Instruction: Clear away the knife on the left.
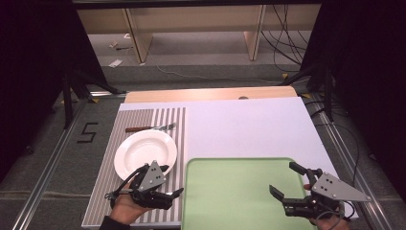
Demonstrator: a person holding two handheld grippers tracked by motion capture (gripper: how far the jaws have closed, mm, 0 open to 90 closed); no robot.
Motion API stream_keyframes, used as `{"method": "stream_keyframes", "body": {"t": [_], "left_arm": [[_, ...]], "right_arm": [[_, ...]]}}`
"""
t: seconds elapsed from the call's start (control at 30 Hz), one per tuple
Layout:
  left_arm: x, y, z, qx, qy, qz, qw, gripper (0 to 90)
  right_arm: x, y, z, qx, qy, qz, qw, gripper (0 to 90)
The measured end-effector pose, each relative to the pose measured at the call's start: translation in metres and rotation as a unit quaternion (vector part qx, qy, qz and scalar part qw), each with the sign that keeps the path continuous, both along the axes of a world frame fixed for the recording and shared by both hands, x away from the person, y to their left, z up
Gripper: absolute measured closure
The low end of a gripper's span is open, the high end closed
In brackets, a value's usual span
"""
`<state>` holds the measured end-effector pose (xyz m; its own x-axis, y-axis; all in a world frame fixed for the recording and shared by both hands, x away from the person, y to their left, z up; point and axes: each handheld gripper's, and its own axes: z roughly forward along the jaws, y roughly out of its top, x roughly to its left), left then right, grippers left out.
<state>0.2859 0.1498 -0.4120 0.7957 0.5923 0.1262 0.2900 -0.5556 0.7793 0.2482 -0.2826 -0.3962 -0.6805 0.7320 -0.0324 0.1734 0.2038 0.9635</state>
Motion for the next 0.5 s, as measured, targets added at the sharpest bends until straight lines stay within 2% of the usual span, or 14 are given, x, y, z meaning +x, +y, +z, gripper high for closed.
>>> {"method": "stream_keyframes", "body": {"t": [0.13, 0.5], "left_arm": [[-0.003, 0.003, -0.002, 0.005, 0.006, 0.0, 1.0, 19.5], [-0.007, 0.01, -0.011, 0.041, 0.025, -0.002, 0.9988, 19.9]], "right_arm": [[0.0, 0.0, 0.0, 0.001, -0.001, 0.0, 1.0, 9.7], [0.0, 0.0, 0.0, -0.002, 0.003, 0.002, 1.0, 9.6]]}}
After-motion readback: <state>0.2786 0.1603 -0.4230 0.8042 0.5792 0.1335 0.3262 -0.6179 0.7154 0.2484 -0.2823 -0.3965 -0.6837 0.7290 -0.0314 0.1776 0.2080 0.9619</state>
